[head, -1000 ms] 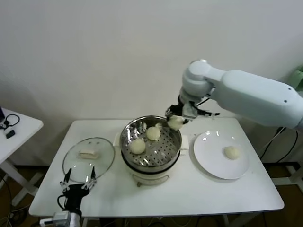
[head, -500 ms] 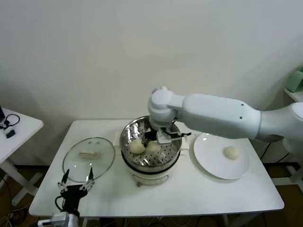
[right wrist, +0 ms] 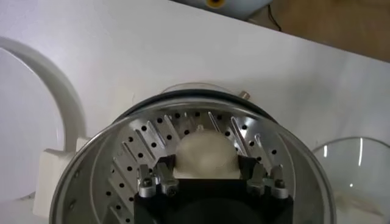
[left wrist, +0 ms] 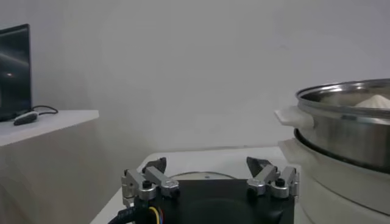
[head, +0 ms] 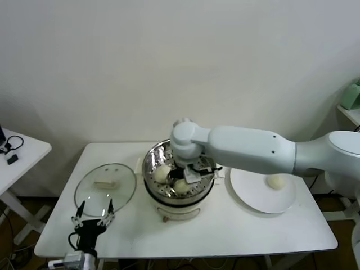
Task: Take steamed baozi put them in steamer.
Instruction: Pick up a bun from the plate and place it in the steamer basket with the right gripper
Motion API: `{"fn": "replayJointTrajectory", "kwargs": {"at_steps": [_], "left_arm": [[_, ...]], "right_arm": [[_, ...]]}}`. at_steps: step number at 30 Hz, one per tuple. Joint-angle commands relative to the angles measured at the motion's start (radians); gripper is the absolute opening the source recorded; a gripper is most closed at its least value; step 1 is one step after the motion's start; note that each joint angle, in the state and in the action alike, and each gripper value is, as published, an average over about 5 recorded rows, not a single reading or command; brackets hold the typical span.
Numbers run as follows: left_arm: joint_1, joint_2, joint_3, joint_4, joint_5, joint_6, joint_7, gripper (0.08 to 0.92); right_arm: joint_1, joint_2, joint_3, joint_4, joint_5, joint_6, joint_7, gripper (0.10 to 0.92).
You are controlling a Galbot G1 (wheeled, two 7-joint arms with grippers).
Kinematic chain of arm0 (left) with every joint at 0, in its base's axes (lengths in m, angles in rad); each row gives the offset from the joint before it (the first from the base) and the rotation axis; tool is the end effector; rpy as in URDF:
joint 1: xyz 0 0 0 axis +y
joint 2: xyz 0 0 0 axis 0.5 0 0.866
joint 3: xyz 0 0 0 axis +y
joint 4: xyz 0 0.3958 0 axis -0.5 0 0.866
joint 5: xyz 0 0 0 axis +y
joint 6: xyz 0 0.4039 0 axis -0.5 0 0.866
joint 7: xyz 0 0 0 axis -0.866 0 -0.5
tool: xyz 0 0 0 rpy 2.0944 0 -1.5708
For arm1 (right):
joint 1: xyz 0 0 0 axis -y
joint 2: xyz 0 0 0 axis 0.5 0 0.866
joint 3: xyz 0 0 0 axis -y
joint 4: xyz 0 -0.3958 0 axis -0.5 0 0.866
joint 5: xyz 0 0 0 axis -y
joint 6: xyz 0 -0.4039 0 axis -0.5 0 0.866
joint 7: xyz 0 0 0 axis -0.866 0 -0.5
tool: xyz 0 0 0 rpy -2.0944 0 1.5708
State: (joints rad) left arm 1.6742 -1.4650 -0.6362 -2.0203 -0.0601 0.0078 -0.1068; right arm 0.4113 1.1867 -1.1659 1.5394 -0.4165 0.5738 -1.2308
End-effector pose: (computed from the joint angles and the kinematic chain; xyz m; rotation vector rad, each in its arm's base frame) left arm 0.1667 0.0639 -0.3860 0.2294 -2.9567 -0.1455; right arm 0.5202 0.2186 -0.1068 -1.8995 -0.1889 -2.2468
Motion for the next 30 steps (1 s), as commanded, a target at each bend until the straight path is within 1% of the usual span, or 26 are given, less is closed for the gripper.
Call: {"fn": "replayJointTrajectory", "kwargs": {"at_steps": [1, 24, 26, 30], "left_arm": [[-0.002, -0.001, 0.002, 0.001, 0.001, 0.001, 0.0, 0.823], [-0.01, -0.006, 0.011, 0.009, 0.008, 0.004, -0.002, 0.823], [-0.012, -0.006, 0.011, 0.009, 0.008, 0.004, -0.002, 0.823], [-0.014, -0.005, 0.012, 0.008, 0.008, 0.005, -0.003, 0.823]], "right_arm": [[-0.027, -0.004, 0.005, -0.002, -0.039, 0.023, 0.002, 0.687], [-0.039, -0.02, 0.004, -0.019, -0.02, 0.046, 0.023, 0.713], [-0.039, -0.019, 0.008, -0.024, -0.022, 0.055, 0.031, 0.731], [-0.036, -0.017, 0.018, -0.031, -0.023, 0.07, 0.032, 0.8]]}}
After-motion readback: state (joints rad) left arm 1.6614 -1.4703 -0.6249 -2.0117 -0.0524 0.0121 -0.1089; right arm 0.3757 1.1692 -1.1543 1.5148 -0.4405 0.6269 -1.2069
